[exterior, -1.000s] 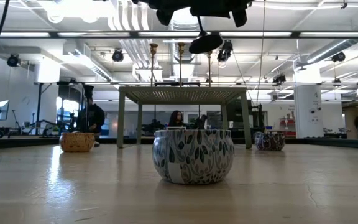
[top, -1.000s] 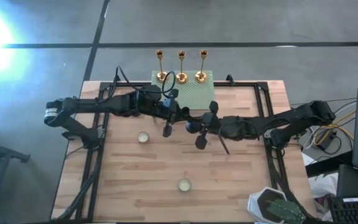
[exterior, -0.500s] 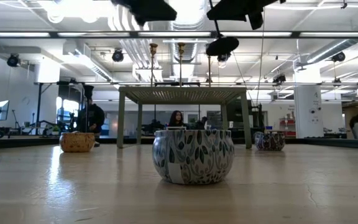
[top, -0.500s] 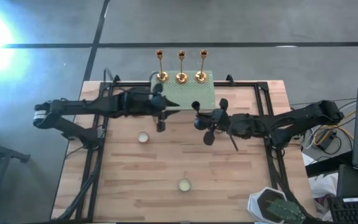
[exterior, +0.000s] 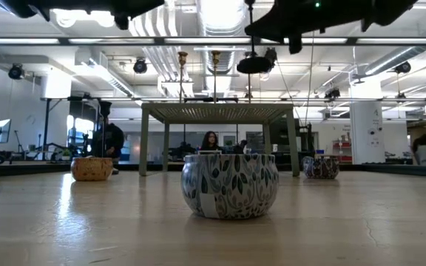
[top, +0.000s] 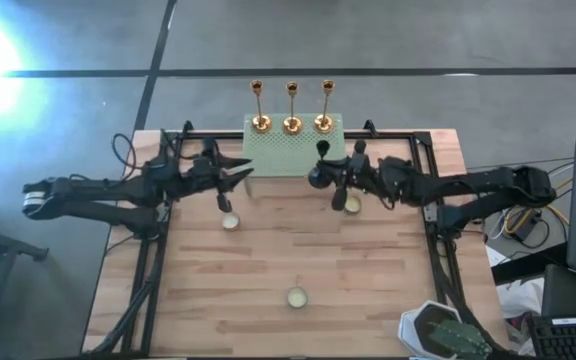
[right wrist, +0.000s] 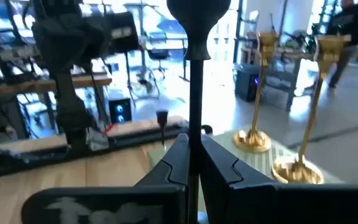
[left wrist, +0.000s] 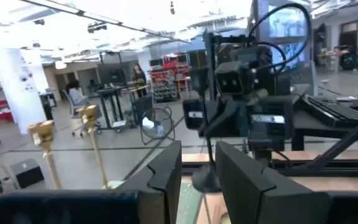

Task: Pick & Place candle stick holders
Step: Put the bottom black candle holder on the shelf

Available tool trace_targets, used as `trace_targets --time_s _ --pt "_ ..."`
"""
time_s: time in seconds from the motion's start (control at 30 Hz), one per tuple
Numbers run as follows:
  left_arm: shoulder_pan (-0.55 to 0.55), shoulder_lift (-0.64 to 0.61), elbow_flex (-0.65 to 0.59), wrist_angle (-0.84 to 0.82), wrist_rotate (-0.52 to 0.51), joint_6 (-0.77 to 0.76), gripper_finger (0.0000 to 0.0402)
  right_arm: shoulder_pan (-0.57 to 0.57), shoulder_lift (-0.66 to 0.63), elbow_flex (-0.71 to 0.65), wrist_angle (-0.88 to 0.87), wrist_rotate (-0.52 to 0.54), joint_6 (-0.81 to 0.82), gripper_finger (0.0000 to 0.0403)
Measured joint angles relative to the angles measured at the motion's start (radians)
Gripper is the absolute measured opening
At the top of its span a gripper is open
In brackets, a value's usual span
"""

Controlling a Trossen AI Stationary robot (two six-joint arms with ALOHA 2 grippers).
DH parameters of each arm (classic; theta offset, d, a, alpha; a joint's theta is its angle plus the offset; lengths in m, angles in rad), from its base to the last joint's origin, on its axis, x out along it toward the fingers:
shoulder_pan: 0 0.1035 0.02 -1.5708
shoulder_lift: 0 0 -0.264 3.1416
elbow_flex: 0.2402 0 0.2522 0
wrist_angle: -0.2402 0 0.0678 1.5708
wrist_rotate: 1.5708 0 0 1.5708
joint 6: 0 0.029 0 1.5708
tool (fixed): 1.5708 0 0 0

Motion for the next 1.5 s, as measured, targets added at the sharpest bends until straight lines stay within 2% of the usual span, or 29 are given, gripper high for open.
trace_targets --time_s 0.27,0.53,0.73,1.13,1.5 --pt "0.000 -0.038 -0.015 0.000 -0.001 -0.002 0.0103 -0.173 0.066 0.019 0.120 -0.180 -0.014 0.0011" --pt "0.000 -0.030 -0.007 -0.004 -0.018 -0.004 0.0103 -0.283 0.196 0.018 0.263 -0.318 0.032 0.0011" --pt "0.000 -0.030 -0.007 -0.004 -0.019 -0.004 0.0103 -0.338 0.280 0.020 0.320 -0.347 0.039 0.0011" --pt "0.001 -0.030 -0.004 -0.015 -0.025 -0.010 0.0103 -0.402 0.412 0.125 0.299 -0.405 0.015 0.0011" --pt "0.001 -0.032 -0.004 -0.033 -0.026 -0.012 0.0103 -0.433 0.405 0.114 0.304 -0.408 0.012 0.0011"
